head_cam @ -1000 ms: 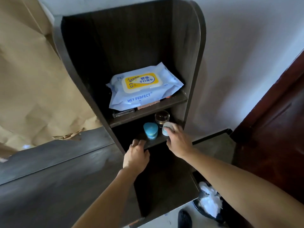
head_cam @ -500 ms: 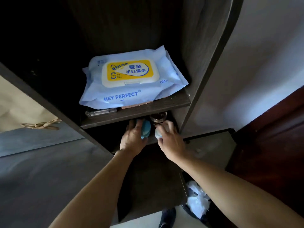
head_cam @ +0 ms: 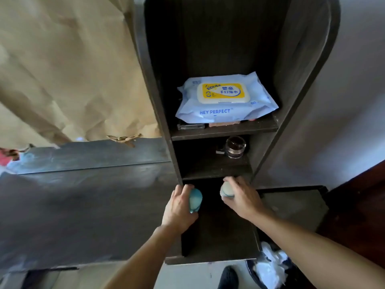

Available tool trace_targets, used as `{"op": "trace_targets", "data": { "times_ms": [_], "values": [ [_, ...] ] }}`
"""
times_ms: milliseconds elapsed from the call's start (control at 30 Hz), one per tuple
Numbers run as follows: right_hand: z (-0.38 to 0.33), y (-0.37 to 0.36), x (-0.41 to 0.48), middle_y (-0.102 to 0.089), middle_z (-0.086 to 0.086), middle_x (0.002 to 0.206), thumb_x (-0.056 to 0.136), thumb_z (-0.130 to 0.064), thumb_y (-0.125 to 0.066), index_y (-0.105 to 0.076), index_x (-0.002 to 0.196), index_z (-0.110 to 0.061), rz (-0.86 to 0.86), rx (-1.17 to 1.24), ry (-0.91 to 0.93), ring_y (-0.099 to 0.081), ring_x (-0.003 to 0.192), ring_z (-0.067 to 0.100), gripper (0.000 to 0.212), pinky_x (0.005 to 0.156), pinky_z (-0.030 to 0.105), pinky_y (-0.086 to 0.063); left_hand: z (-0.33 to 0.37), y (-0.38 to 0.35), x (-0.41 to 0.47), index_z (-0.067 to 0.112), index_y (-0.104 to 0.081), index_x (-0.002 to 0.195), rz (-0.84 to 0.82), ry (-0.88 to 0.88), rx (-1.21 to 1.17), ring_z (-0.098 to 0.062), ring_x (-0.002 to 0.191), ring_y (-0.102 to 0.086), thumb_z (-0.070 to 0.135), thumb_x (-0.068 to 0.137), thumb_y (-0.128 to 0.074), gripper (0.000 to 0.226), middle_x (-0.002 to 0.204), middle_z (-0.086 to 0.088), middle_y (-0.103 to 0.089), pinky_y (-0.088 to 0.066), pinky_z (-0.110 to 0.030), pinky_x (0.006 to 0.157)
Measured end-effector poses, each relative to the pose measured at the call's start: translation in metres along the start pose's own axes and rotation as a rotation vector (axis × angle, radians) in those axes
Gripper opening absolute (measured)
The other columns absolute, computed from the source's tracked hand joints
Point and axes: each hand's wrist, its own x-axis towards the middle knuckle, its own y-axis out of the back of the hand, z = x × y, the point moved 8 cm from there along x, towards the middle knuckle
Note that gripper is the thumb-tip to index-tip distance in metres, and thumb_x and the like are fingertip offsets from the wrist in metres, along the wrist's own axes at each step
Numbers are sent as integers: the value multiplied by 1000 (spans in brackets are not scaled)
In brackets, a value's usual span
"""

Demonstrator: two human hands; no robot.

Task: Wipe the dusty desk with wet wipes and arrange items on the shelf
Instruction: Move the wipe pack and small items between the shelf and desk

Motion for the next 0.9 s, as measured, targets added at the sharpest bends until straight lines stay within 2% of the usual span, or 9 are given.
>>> {"op": "trace_targets", "data": {
  "times_ms": [200, 333, 500, 700, 900],
  "values": [
    [-87, -43, -58, -48, -4, 109, 74, -39, -68, -43, 126, -33, -104, -5, 53, -52, 101, 18, 57, 66, 26, -41, -84, 58, -118, 23, -47, 119, 105, 112, 23, -21, 104, -50, 28, 62, -72, 63, 107, 2, -46, -48, -34, 82],
    [-157, -66, -82, -48, -4, 110, 72, -40, -65, -42, 128, -34, -150, 7, 102, -50, 105, 18, 61, 75, 33, -48, -139, 104, -196, 25, -46, 119, 179, 199, 35, -20, 103, -50, 29, 60, -70, 64, 106, 4, -45, -48, -33, 82],
    [-235, -92, -90, -49, -4, 114, 71, -37, -63, -43, 130, -33, -174, 18, 209, -49, 110, 20, 62, 80, 33, -47, -201, 153, -266, 27, -44, 118, 257, 336, 77, -20, 103, -49, 32, 58, -68, 64, 104, 6, -42, -48, -35, 77],
    [-308, -122, -69, -51, -4, 117, 72, -36, -62, -40, 132, -33, -216, -24, 302, -47, 110, 20, 64, 82, 33, -47, -262, 191, -298, 27, -45, 121, 342, 439, 48, -19, 105, -48, 31, 59, -69, 67, 107, 6, -44, -46, -31, 79],
    [-374, -167, -18, -50, -5, 118, 77, -37, -61, -38, 134, -33, -263, -55, 357, -47, 111, 19, 62, 81, 28, -43, -329, 227, -282, 28, -44, 123, 350, 510, 45, -17, 104, -48, 31, 61, -69, 67, 109, 7, -44, -45, -28, 79]
  ]
}}
